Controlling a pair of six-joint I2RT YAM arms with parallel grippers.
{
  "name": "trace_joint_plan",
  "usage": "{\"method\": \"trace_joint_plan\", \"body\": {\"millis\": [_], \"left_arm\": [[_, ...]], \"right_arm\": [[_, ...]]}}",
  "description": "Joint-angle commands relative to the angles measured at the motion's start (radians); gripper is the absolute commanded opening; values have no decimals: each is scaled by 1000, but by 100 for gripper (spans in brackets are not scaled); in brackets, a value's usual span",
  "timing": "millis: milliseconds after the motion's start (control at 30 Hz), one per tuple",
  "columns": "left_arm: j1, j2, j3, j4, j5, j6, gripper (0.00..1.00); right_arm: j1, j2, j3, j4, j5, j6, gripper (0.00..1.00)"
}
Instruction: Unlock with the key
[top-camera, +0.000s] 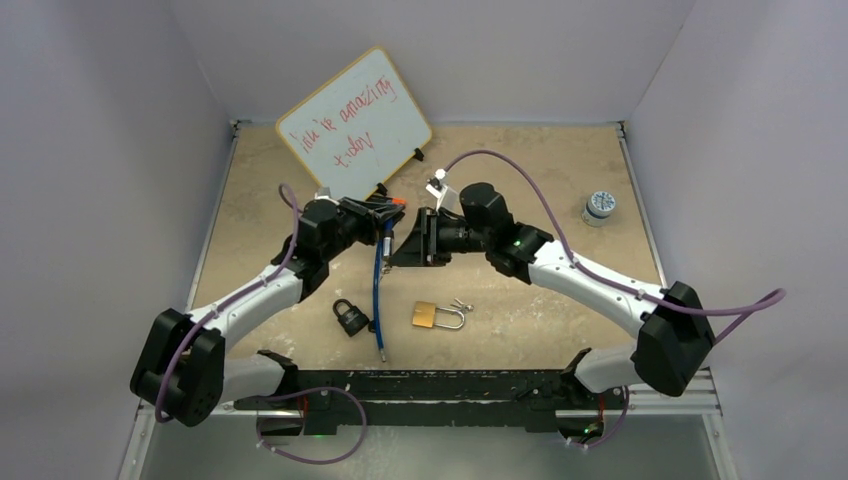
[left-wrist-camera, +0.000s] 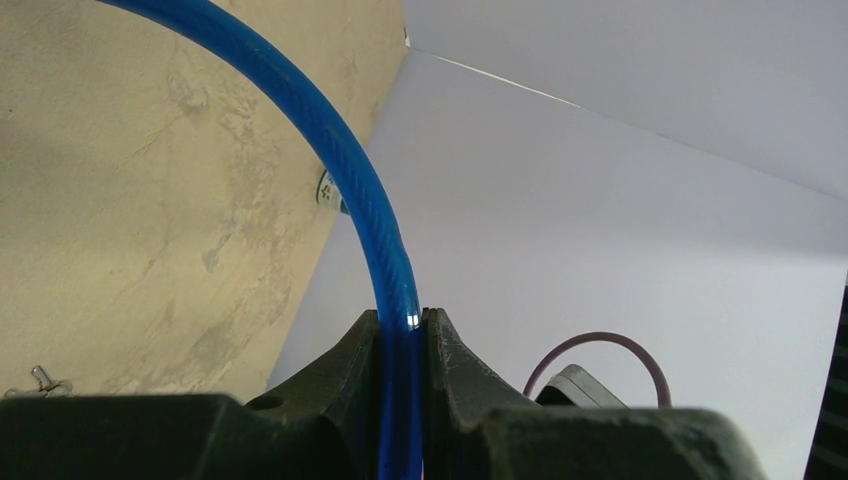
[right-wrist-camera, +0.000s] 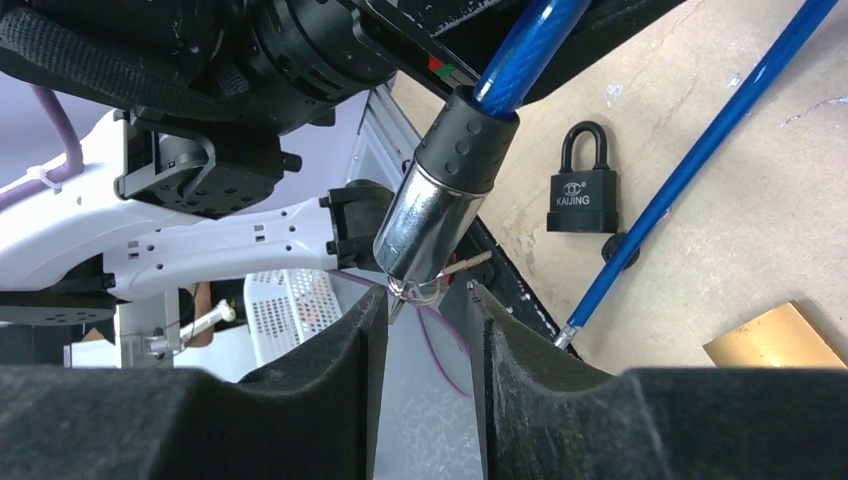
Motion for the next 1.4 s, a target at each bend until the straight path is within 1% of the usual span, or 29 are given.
{"method": "trace_joint_plan", "body": {"millis": [0,33,67,133,233,333,400,500,567,667,767,833,967,1033,1133,1200,1367], "left_arm": [[-2,1,66,66,32,1,0],[-2,0,82,59,56,-4,0],[-2,-1,107,44,80,-1,0],[-2,-11,163,-13,125,33,0],[-2,-42,239,-125,156,99,0],[-2,-88,264,-163,159,132,0],[-2,-101,274,-158,170,146,0],[-2,-91,299,-119,199,172,0],[-2,-73,330,-87,222,188,0],[-2,-51,397,-72,250,217,0],[-2,-36,464,-54,267,239,0],[-2,-21,497,-35,281,238,0],[-2,-9,519,-4,289,215,0],[-2,-4,514,12,291,192,0],[-2,0,505,32,294,161,0],[-2,3,511,41,299,150,0],[-2,18,540,43,305,132,0]], "right_arm": [[4,-26,32,37,-15,-19,38],[4,-44,24,37,-17,-18,40],[4,-65,14,40,13,-11,45],[-4,-121,11,1,101,-37,60],[-16,-206,6,-63,262,-77,70],[-22,-292,-53,-63,406,-108,72],[-23,-358,-103,-24,463,-124,73],[-24,-422,-169,21,557,-125,74],[-23,-425,-179,-12,623,-125,75],[-22,-368,-150,-113,694,-120,75],[-24,-291,-135,-110,699,-120,75],[-24,-214,-132,-66,697,-122,75],[-25,-57,-134,125,608,-151,75],[-24,26,-109,189,584,-167,75],[-28,137,-53,244,597,-210,75],[-36,214,-14,263,634,-235,75],[-90,343,59,296,701,-249,73]]}}
